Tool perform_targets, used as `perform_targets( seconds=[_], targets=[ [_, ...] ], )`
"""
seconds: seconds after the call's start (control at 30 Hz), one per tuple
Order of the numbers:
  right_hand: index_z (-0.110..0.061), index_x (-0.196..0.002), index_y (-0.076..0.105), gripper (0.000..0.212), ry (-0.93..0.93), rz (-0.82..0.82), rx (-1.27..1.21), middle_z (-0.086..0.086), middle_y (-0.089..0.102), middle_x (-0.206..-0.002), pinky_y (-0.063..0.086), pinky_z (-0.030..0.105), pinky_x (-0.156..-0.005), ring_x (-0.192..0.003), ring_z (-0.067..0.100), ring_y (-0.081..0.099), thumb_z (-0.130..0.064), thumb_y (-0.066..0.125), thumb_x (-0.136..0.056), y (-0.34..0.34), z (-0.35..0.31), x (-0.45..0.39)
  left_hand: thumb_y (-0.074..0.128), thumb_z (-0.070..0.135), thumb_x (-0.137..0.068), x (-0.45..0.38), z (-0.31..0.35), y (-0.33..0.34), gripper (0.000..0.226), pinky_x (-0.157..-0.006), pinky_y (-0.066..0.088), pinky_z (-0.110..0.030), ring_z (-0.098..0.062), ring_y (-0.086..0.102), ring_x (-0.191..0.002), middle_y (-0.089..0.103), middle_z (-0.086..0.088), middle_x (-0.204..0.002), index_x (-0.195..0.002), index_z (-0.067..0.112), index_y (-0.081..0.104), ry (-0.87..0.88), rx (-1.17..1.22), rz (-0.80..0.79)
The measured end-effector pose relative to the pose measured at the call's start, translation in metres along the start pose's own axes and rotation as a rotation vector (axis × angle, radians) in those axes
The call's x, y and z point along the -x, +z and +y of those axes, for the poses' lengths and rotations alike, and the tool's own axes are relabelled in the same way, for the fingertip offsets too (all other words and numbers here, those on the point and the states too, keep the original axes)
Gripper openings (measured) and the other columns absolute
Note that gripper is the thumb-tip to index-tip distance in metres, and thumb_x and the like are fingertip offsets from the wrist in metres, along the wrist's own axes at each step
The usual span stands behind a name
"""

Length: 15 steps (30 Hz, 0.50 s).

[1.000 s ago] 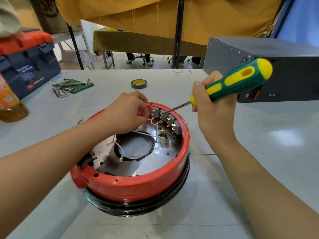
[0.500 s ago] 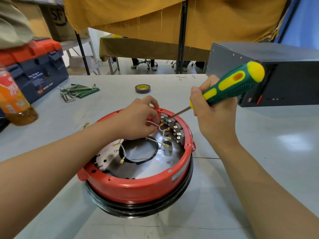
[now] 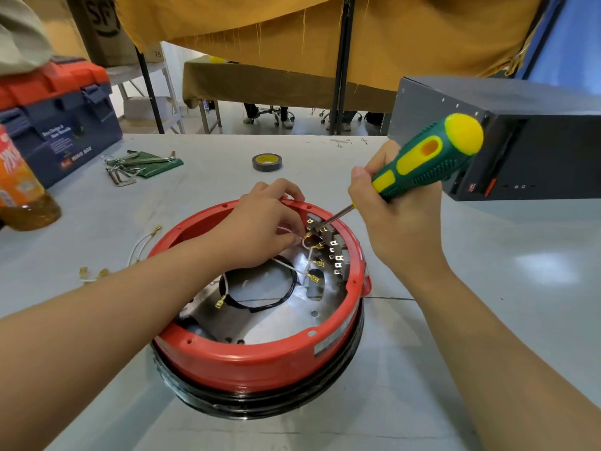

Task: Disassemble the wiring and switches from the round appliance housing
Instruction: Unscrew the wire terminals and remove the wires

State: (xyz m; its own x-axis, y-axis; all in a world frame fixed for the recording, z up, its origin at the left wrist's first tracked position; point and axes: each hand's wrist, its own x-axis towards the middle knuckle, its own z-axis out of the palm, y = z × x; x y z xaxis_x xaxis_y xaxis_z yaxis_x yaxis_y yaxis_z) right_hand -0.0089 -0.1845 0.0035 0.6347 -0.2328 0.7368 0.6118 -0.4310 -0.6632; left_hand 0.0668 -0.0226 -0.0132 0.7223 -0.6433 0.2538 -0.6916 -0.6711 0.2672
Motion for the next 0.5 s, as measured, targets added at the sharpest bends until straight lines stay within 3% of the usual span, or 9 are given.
perform_targets(
  seconds=[0.27, 0.5],
  targets=[
    [-0.021, -0.059, 0.044, 0.030, -0.016, -0.062, 0.048, 0.006, 0.046, -0.053, 0.041, 0.021, -0.055, -0.052, 0.014, 0.048, -0.012, 0.056, -0.085, 0.0022, 0.0005, -0.0037, 0.067, 0.024, -0.085, -0.0012, -0.0030, 0.0006, 0.008, -0.094, 0.031, -0.032, -0.016, 0.036, -0.111, 0.040, 0.007, -0.132, -0.088, 0.029, 0.072, 0.020, -0.011, 0.001],
    [-0.024, -0.061, 0.042, 0.031, -0.087, -0.118, 0.070, 0.005, 0.045, -0.053, 0.037, 0.014, -0.053, -0.053, 0.015, 0.047, -0.010, 0.057, -0.084, 0.0053, -0.0002, -0.0010, 0.067, 0.023, -0.085, -0.0015, -0.0041, 0.0004, 0.007, -0.095, 0.032, -0.034, -0.017, 0.036, -0.112, 0.040, 0.007, -0.132, -0.088, 0.027, 0.073, 0.019, -0.017, 0.007]
  ],
)
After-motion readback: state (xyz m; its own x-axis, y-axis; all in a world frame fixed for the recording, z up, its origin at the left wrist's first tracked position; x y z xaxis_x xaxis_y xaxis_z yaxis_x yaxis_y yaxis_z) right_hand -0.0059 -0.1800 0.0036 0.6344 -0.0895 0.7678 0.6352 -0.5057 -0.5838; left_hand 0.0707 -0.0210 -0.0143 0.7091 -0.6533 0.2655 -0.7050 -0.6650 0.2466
